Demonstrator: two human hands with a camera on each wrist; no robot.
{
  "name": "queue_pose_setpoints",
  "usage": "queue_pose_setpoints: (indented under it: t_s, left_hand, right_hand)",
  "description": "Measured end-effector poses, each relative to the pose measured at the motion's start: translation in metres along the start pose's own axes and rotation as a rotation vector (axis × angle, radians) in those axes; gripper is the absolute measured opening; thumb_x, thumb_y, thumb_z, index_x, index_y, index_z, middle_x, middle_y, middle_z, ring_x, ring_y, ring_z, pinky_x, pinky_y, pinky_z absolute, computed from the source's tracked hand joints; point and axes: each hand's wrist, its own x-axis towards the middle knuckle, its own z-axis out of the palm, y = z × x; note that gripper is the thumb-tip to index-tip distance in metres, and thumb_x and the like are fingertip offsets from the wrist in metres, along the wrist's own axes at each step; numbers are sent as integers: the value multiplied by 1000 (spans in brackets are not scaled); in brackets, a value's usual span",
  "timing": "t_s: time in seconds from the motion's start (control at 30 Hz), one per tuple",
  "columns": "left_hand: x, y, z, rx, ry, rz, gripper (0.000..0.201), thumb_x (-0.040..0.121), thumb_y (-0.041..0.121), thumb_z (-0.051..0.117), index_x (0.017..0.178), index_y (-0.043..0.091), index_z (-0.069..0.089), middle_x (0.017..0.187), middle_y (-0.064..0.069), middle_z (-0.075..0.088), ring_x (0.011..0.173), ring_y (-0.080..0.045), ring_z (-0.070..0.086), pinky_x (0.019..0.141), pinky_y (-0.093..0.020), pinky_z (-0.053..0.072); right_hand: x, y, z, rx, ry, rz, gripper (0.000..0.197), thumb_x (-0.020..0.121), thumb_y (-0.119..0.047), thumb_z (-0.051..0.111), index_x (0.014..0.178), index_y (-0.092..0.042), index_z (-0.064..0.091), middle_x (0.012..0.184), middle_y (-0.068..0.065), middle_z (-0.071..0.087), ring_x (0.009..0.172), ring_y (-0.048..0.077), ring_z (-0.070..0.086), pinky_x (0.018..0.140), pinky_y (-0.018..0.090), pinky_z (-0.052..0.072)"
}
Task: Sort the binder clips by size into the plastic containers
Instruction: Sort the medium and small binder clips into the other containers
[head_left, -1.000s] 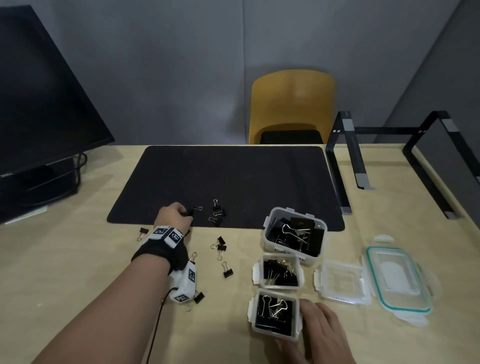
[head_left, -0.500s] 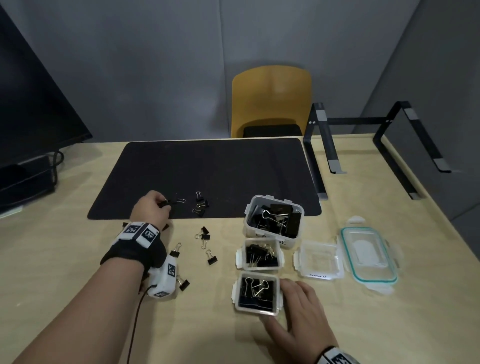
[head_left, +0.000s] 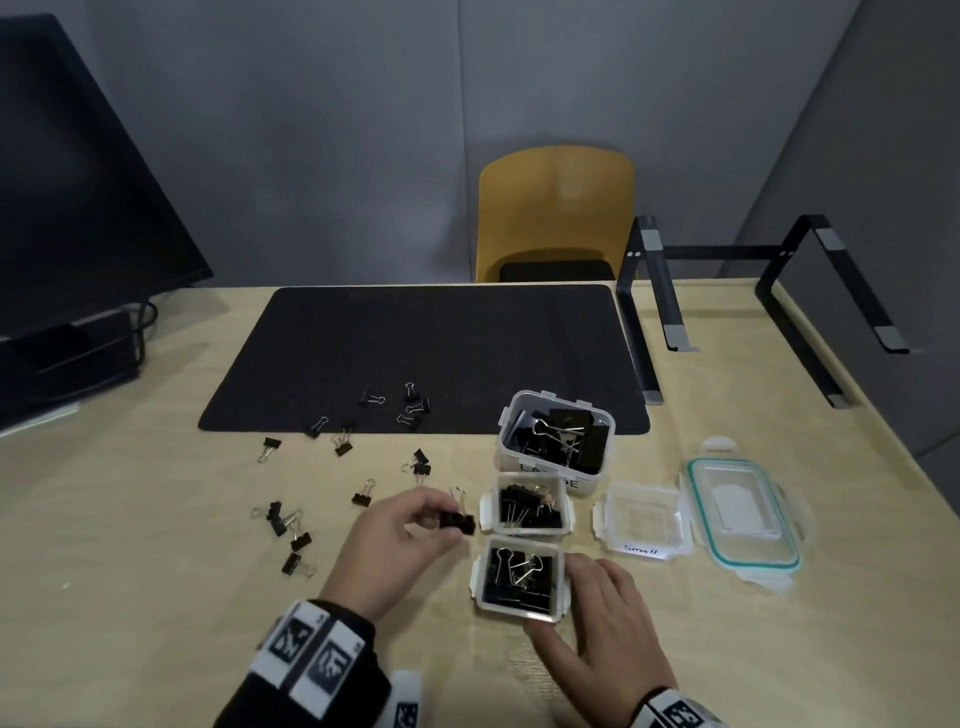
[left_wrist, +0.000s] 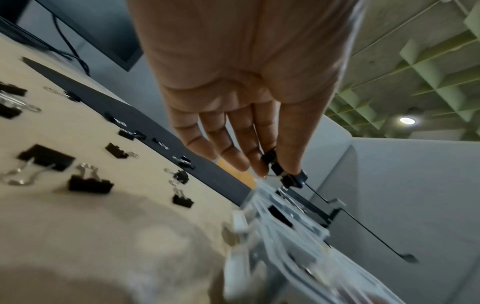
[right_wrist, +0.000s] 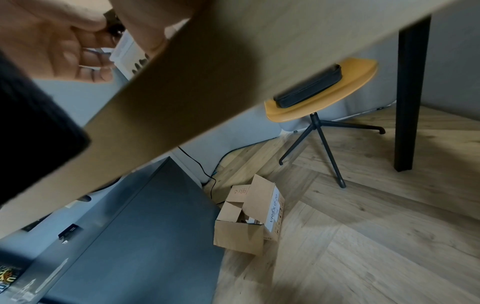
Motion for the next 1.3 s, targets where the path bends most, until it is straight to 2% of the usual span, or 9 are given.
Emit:
queue_pose_setpoints:
  t_s: [0.07, 0.17, 0.3, 0.47, 0.57, 0.77, 1.03, 1.2, 1.3]
  left_hand:
    - [-7, 0, 12, 27, -63, 9, 20, 77, 22, 74, 86, 39, 69, 89, 10, 68, 82, -11, 62, 68, -18, 44]
    - [-15, 4, 27, 70, -136, 49, 20, 78, 24, 74, 86, 42, 69, 90, 19, 65, 89, 7, 56, 73, -14, 37]
    - [-20, 7, 44, 149, -170, 98, 27, 78, 30, 73, 79, 53, 60, 97, 23, 57, 96, 7, 52, 89, -17, 41]
    - [-18, 0, 60, 271, -71, 159, 21, 80, 40, 69, 99, 46, 67, 94, 28, 48, 97, 4, 44, 86, -14, 35]
    - [-16, -8, 66, 317, -57, 278, 16, 80, 43, 65, 94, 38, 71, 81, 37, 53, 95, 10, 38, 86, -20, 30]
    - [-14, -9, 67, 330, -37, 304, 24, 78, 50, 57, 89, 35, 72, 76, 29, 60, 95, 7, 41, 86, -20, 29]
    - [-13, -10, 64, 363, -85, 208, 28, 78, 51, 64, 105, 45, 66, 116, 29, 31, 118, 2, 25, 107, -24, 23]
    - [-12, -7, 66, 342, -93, 165, 21, 77, 50, 66, 97, 44, 67, 115, 36, 24, 119, 2, 25, 109, -25, 23]
    - [-11, -9, 67, 344, -114, 187, 38, 70, 66, 54, 102, 47, 65, 117, 35, 25, 119, 2, 26, 109, -28, 27]
  right_hand:
    - [0, 0, 0, -5, 5, -1, 65, 75, -63, 48, 131, -31, 43, 125, -23, 47, 118, 12, 35, 100, 30, 37]
    - [0, 0, 0, -11, 31, -15, 63, 75, -61, 52, 129, -29, 45, 123, -23, 49, 115, 13, 39, 95, 31, 41]
    - [0, 2, 2, -28, 48, -30, 63, 74, -59, 55, 128, -28, 47, 121, -21, 51, 111, 15, 43, 94, 30, 42]
    - [0, 0, 2, -20, 75, -49, 62, 73, -58, 56, 126, -28, 49, 120, -20, 52, 110, 12, 42, 91, 29, 43]
    - [1, 2, 3, -27, 97, -69, 63, 73, -58, 56, 125, -24, 52, 118, -18, 54, 107, 13, 44, 88, 28, 44]
    - [2, 4, 7, -71, 120, -67, 64, 70, -61, 58, 121, -21, 56, 116, -16, 57, 106, 15, 47, 86, 26, 43]
    - [2, 3, 5, -83, 110, -86, 64, 70, -64, 56, 120, -24, 56, 115, -17, 57, 104, 13, 49, 87, 18, 38]
    - [5, 2, 5, -108, 180, -109, 64, 64, -63, 60, 111, -19, 64, 107, -12, 63, 99, 14, 50, 83, 21, 37]
    - [6, 5, 10, -81, 196, -101, 63, 61, -61, 61, 106, -17, 68, 103, -9, 66, 94, 18, 57, 82, 21, 38]
